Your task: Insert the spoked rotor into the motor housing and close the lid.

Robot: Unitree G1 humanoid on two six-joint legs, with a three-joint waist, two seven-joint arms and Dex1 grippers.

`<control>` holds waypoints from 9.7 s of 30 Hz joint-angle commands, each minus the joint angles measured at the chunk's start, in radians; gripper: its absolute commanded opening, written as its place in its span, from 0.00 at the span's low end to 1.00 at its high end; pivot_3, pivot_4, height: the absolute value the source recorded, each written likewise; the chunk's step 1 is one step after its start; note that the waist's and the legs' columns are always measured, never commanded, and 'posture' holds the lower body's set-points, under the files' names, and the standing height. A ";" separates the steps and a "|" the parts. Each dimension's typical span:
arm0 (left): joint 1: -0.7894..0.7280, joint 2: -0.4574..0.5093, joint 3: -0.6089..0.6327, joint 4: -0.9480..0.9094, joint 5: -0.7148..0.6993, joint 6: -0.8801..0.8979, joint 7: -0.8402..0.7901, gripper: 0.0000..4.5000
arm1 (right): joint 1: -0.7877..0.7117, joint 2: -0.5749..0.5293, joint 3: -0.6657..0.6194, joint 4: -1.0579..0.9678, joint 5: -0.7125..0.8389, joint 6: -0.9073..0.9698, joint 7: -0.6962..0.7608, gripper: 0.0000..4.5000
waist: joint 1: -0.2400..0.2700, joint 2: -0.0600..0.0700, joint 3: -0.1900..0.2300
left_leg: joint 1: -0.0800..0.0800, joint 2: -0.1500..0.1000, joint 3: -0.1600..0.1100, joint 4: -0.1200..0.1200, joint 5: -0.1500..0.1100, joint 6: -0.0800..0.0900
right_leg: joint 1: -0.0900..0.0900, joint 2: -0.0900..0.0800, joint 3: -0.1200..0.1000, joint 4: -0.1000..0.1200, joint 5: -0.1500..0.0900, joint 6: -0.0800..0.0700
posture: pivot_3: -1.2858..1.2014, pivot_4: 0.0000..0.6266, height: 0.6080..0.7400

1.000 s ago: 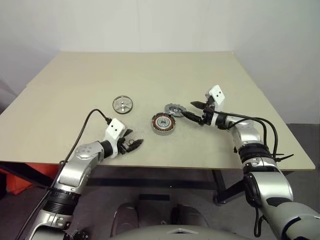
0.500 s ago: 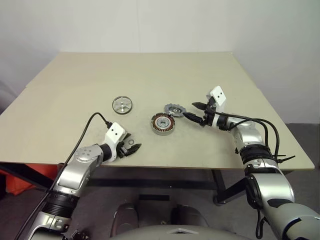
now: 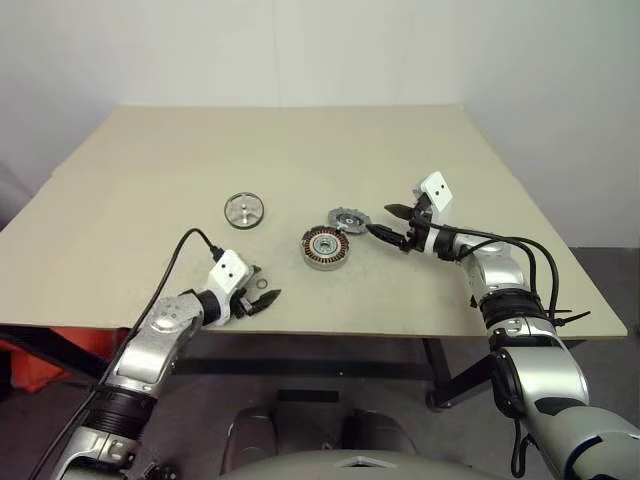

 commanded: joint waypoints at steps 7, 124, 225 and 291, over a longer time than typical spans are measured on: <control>0.046 -0.027 0.026 0.081 0.006 -0.058 0.018 0.79 | -0.045 -0.010 -0.010 0.008 0.023 -0.024 0.003 0.85 | -0.003 0.000 0.000 | 0.015 -0.001 0.000 -0.005 0.000 0.000 | 0.010 -0.008 -0.006 -0.004 -0.001 0.002 | 0.52 0.00 1.00; -0.334 -0.206 -0.021 0.079 -0.035 0.144 0.064 0.25 | -0.114 0.003 -0.013 0.166 0.015 -0.129 -0.032 0.85 | -0.001 0.005 -0.004 | -0.006 -0.002 0.006 -0.011 -0.001 0.009 | -0.008 -0.017 -0.016 -0.006 0.000 -0.006 | 0.52 0.00 1.00; -0.137 -0.119 0.269 -0.148 -0.106 0.240 0.300 0.68 | 0.012 0.162 0.238 -0.302 -0.041 0.188 -0.140 0.00 | 0.000 0.002 -0.002 | -0.010 -0.005 0.002 -0.009 0.002 0.006 | -0.007 -0.025 -0.027 -0.004 0.000 -0.006 | 0.52 0.00 1.00; -0.168 -0.030 0.346 -0.035 -0.100 0.173 0.291 0.68 | 0.001 0.139 0.221 -0.118 -0.082 0.030 -0.116 0.00 | 0.000 0.001 -0.002 | -0.008 -0.005 0.001 -0.009 0.003 0.004 | -0.006 -0.025 -0.028 -0.001 0.000 -0.006 | 0.52 0.00 1.00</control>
